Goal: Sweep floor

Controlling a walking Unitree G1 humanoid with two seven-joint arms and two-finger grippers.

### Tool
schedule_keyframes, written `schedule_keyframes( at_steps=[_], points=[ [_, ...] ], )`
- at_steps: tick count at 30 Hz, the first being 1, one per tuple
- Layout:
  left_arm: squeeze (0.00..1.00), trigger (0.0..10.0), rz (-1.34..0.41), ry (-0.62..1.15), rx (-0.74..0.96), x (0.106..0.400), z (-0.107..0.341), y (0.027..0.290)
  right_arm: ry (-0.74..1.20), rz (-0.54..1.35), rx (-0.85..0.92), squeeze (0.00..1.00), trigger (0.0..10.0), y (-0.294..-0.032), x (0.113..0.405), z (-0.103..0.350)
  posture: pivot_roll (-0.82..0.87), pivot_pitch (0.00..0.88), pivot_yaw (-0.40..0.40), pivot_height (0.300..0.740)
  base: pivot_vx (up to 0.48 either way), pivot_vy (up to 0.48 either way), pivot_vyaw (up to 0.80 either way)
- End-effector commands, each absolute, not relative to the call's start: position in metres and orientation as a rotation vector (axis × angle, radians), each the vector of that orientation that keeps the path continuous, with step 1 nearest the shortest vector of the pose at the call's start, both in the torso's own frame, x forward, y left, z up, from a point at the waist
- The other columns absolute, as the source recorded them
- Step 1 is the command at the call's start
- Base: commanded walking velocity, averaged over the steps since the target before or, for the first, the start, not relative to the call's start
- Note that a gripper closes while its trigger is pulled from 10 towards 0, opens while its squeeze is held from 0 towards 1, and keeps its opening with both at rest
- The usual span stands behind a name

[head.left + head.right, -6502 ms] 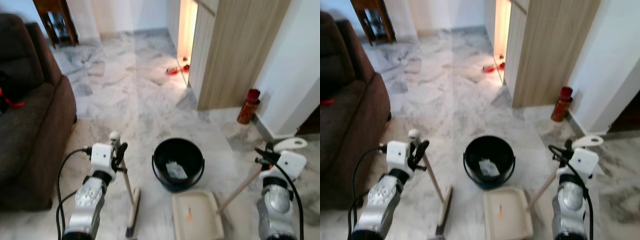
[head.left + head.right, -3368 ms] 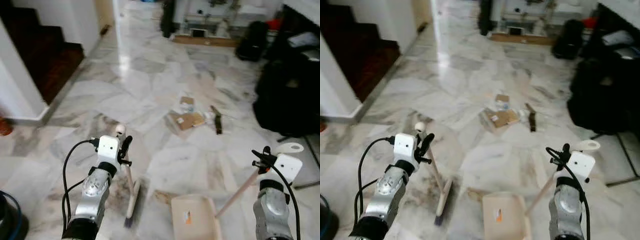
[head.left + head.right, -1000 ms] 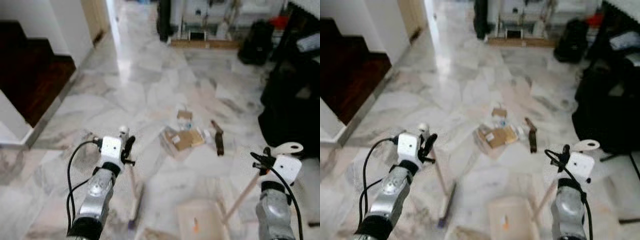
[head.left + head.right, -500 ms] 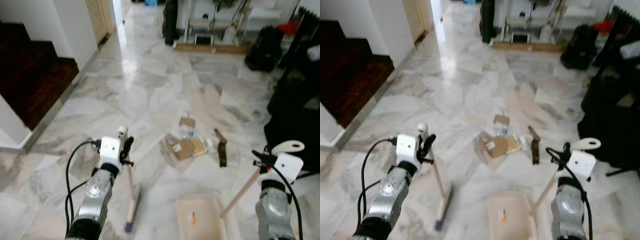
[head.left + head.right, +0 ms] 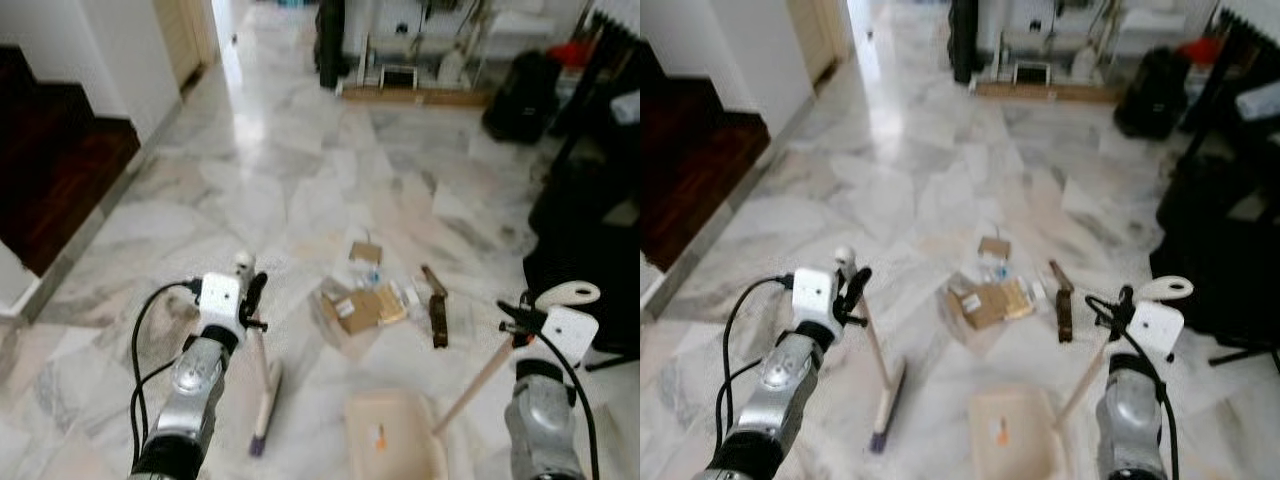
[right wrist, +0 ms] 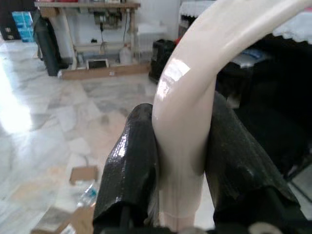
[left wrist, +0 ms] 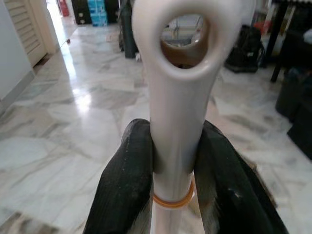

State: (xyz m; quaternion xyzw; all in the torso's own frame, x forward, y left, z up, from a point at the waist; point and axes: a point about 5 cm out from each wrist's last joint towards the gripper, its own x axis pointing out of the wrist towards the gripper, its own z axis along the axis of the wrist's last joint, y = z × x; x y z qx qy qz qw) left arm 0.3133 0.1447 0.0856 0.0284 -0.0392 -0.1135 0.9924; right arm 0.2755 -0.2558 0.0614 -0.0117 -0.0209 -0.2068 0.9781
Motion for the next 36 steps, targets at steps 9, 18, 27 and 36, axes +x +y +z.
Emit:
schedule_keyframes(
  at_steps=[9,18,27,36],
  points=[
    [0.00,10.0,-0.217,-0.123,0.064,0.3147,0.0935,0.1494,-0.093,-0.403,-0.003,0.00,10.0,-0.2503,0.2805,0.0702,0.07,0.050,-0.025,0.740,0.324,0.000,0.00],
    [0.00,10.0,-0.216,-0.124,0.062,0.3151,0.0939,0.1496,-0.093,-0.404,0.001,0.00,10.0,-0.2509,0.2809,0.0705,0.07,0.058,-0.028,0.740,0.323,0.000,0.00],
    [0.00,10.0,-0.213,-0.123,0.059,0.3147,0.0934,0.1486,-0.095,-0.404,-0.001,0.00,10.0,-0.2518,0.2813,0.0714,0.07,0.066,-0.029,0.740,0.324,0.000,0.00],
    [0.00,10.0,-0.207,-0.126,0.055,0.3148,0.0935,0.1494,-0.099,-0.403,-0.004,0.00,10.0,-0.2522,0.2813,0.0722,0.07,0.070,-0.031,0.740,0.177,0.000,0.00]
  ],
)
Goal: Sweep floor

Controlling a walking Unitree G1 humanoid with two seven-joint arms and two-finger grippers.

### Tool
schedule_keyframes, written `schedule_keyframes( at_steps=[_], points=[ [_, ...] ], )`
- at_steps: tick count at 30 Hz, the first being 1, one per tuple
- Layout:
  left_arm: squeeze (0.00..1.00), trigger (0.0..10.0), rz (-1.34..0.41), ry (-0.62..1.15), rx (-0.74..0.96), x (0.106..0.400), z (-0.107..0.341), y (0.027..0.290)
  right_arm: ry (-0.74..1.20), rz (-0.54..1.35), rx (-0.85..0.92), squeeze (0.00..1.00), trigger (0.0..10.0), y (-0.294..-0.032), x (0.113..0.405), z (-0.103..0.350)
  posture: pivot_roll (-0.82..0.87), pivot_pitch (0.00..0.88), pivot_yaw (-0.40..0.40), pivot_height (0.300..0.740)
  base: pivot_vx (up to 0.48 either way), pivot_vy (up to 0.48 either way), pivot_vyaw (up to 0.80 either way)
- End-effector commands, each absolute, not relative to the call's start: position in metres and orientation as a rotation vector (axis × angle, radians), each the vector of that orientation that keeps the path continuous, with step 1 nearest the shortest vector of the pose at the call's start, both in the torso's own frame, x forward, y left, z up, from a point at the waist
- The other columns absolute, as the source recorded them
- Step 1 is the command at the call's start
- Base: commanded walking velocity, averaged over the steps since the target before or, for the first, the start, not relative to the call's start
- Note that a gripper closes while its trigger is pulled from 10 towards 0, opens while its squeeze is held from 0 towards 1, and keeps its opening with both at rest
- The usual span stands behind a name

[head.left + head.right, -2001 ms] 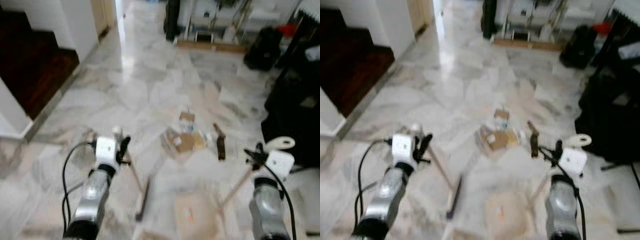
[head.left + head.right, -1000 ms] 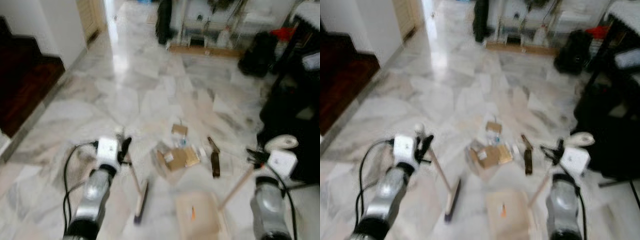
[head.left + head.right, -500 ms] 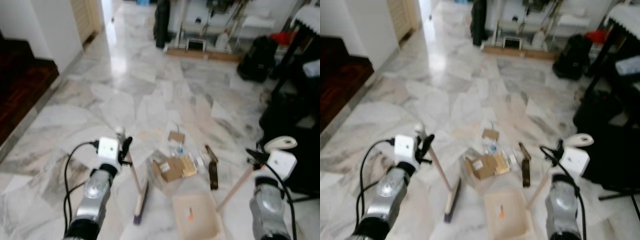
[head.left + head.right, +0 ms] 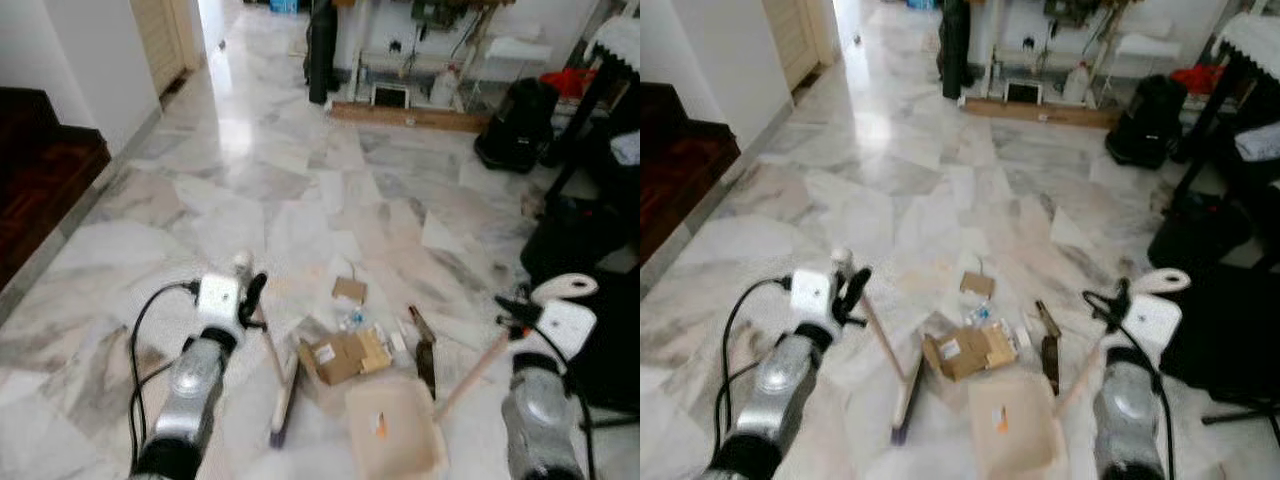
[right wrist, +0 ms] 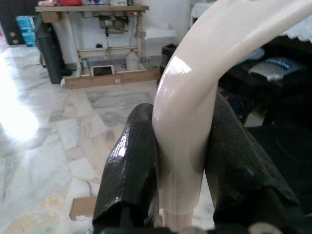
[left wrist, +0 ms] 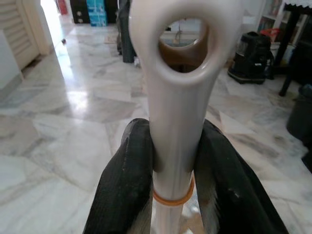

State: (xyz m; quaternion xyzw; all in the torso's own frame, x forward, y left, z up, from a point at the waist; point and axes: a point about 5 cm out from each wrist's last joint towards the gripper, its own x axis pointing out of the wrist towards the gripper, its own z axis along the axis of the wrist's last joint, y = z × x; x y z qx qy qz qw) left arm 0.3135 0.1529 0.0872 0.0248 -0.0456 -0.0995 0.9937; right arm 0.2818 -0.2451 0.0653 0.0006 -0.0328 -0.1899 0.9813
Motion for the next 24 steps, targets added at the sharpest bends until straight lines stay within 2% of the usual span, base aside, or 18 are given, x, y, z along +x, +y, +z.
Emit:
schedule_keyframes(
  at_steps=[1,16,21,24],
  points=[
    [0.00,10.0,-0.207,-0.127,0.054,0.3148,0.0935,0.1493,-0.099,-0.404,-0.004,0.00,10.0,-0.2524,0.2812,0.0722,0.07,0.070,-0.031,0.740,0.000,0.000,0.00],
    [0.00,10.0,-0.201,-0.119,0.051,0.3154,0.0930,0.1501,-0.089,-0.415,0.007,0.00,10.0,-0.2544,0.2807,0.0713,0.07,0.077,-0.030,0.740,0.000,0.000,0.00],
    [0.00,10.0,-0.196,-0.112,0.042,0.3160,0.0925,0.1503,-0.084,-0.415,0.010,0.00,10.0,-0.2547,0.2809,0.0709,0.07,0.078,-0.029,0.740,0.000,0.000,-0.80],
    [0.00,10.0,-0.193,-0.109,0.035,0.3164,0.0926,0.1502,-0.094,-0.413,0.003,0.00,10.0,-0.2542,0.2807,0.0718,0.07,0.081,-0.031,0.740,0.000,0.440,0.00]
  ],
)
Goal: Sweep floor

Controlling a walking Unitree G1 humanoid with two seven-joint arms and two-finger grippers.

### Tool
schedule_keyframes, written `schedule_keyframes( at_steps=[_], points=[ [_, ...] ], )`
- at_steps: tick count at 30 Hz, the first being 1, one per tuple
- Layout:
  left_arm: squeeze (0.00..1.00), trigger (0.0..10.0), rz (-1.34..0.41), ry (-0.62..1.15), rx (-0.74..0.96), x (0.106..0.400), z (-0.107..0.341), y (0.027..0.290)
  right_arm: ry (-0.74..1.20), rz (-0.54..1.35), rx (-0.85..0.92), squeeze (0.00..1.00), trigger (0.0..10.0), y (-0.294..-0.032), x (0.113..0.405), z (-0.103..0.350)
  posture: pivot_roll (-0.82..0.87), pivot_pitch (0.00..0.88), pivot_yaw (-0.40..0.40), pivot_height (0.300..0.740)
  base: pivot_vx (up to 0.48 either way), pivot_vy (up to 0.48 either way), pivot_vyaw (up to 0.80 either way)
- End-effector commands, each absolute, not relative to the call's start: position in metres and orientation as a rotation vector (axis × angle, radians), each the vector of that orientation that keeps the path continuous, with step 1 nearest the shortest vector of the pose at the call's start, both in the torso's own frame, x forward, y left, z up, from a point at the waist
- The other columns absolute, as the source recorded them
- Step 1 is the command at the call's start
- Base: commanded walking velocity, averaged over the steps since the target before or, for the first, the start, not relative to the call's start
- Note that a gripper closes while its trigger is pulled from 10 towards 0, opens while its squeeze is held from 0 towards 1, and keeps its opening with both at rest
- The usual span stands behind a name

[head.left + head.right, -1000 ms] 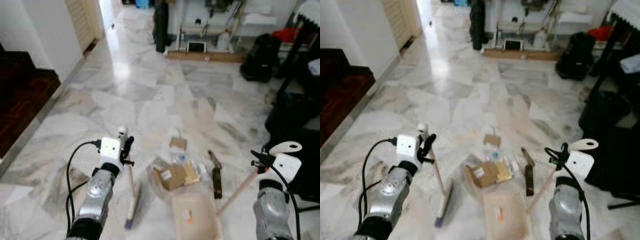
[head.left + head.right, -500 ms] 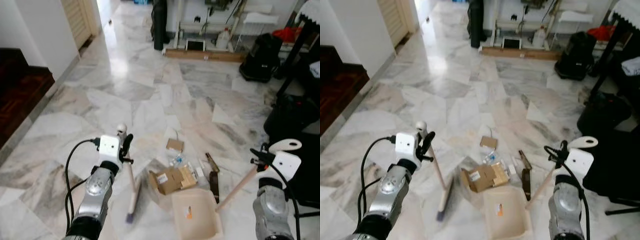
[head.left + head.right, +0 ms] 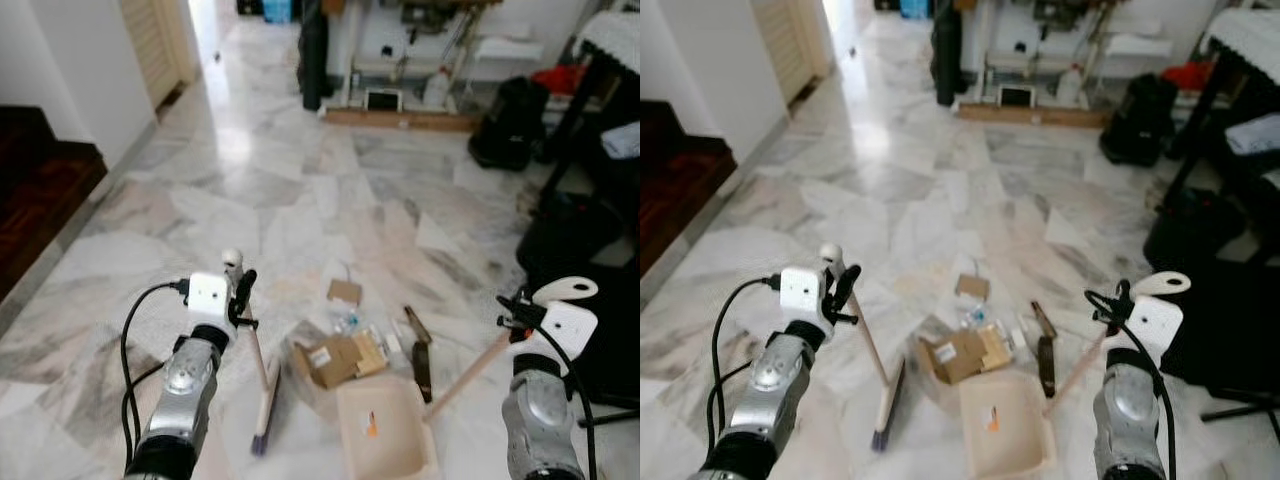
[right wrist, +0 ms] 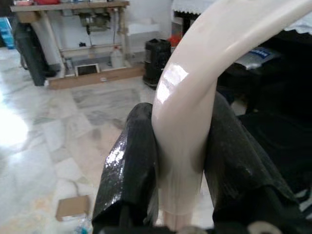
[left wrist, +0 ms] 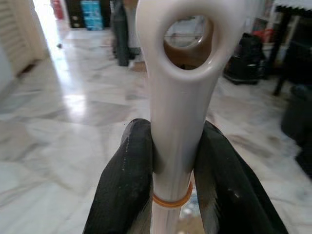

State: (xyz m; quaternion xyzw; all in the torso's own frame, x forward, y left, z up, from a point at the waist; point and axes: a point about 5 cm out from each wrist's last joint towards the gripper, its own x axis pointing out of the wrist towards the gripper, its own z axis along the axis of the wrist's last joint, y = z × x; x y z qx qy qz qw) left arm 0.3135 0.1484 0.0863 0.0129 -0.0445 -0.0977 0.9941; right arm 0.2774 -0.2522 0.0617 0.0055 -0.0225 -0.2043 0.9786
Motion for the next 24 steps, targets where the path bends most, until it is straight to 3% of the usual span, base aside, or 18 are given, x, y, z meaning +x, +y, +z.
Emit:
schedule_keyframes(
  at_steps=[1,9,14,19,24],
  points=[
    [0.00,10.0,-0.192,-0.110,0.033,0.3165,0.0928,0.1502,-0.096,-0.409,0.000,0.00,10.0,-0.2531,0.2808,0.0720,0.07,0.081,-0.031,0.740,0.000,0.480,0.00],
    [0.00,10.0,-0.189,-0.112,0.039,0.3169,0.0938,0.1524,-0.091,-0.410,0.014,0.00,10.0,-0.2519,0.2812,0.0711,0.08,0.081,-0.028,0.740,0.000,0.480,0.00],
    [0.00,10.0,-0.191,-0.111,0.039,0.3170,0.0939,0.1527,-0.087,-0.414,0.017,0.00,10.0,-0.2523,0.2813,0.0705,0.08,0.081,-0.025,0.740,0.000,0.479,-0.65],
    [0.00,10.0,-0.193,-0.114,0.039,0.3172,0.0944,0.1520,-0.096,-0.412,0.012,0.00,10.0,-0.2515,0.2814,0.0715,0.08,0.079,-0.024,0.740,0.000,0.453,0.00],
    [0.00,10.0,-0.193,-0.125,0.049,0.3180,0.0967,0.1528,-0.087,-0.413,0.022,0.00,10.0,-0.2514,0.2821,0.0705,0.08,0.078,-0.024,0.740,0.000,0.263,-0.12]
  ],
)
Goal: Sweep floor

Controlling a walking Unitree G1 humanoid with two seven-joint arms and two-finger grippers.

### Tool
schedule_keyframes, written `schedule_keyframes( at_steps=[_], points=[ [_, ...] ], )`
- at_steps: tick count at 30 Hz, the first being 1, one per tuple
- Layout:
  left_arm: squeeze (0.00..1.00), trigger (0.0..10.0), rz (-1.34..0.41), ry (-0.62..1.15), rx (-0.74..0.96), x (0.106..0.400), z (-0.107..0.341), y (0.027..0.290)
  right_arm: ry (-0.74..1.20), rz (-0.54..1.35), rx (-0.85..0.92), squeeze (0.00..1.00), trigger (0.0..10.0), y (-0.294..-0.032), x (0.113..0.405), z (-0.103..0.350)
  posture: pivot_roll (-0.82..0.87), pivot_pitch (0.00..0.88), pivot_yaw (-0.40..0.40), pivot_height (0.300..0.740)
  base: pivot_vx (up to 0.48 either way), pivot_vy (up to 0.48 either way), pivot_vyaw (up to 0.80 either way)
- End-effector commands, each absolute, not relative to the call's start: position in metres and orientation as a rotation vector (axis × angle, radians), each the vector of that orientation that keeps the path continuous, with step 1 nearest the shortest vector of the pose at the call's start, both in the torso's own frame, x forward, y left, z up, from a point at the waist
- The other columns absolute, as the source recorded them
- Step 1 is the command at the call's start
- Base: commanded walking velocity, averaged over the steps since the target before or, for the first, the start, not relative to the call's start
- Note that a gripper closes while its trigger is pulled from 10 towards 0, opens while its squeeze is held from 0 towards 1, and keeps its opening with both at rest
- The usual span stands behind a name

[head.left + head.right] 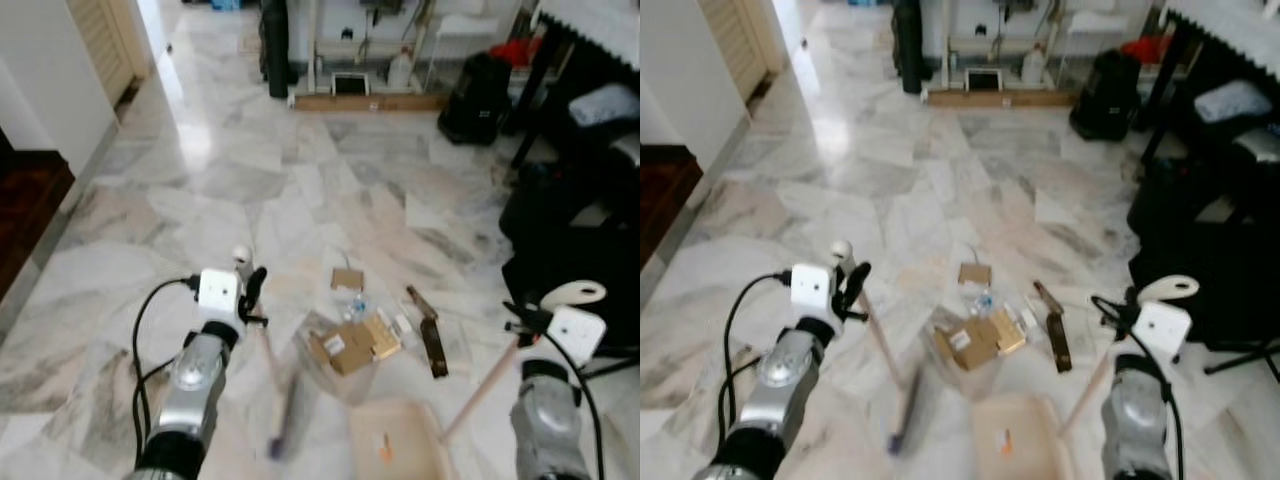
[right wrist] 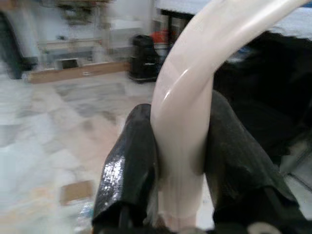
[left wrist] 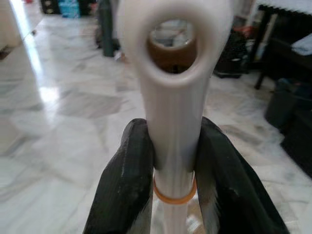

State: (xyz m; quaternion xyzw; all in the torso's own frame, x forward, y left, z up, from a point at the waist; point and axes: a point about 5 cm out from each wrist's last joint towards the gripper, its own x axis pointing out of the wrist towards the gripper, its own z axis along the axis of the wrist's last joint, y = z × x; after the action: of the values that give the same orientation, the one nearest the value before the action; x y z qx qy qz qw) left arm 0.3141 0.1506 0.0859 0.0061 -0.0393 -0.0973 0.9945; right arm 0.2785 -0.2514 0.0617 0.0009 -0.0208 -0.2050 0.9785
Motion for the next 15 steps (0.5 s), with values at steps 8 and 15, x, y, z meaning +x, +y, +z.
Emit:
schedule_keyframes(
  at_steps=[8,15],
  points=[
    [0.00,10.0,-0.198,-0.122,0.041,0.3181,0.0966,0.1516,-0.083,-0.414,0.024,0.00,10.0,-0.2516,0.2825,0.0701,0.08,0.078,-0.024,0.740,0.000,0.000,-0.77],
    [0.00,10.0,-0.196,-0.120,0.040,0.3183,0.0967,0.1522,-0.082,-0.412,0.027,0.00,10.0,-0.2508,0.2827,0.0698,0.08,0.078,-0.023,0.740,0.000,0.000,-0.80]
  ],
)
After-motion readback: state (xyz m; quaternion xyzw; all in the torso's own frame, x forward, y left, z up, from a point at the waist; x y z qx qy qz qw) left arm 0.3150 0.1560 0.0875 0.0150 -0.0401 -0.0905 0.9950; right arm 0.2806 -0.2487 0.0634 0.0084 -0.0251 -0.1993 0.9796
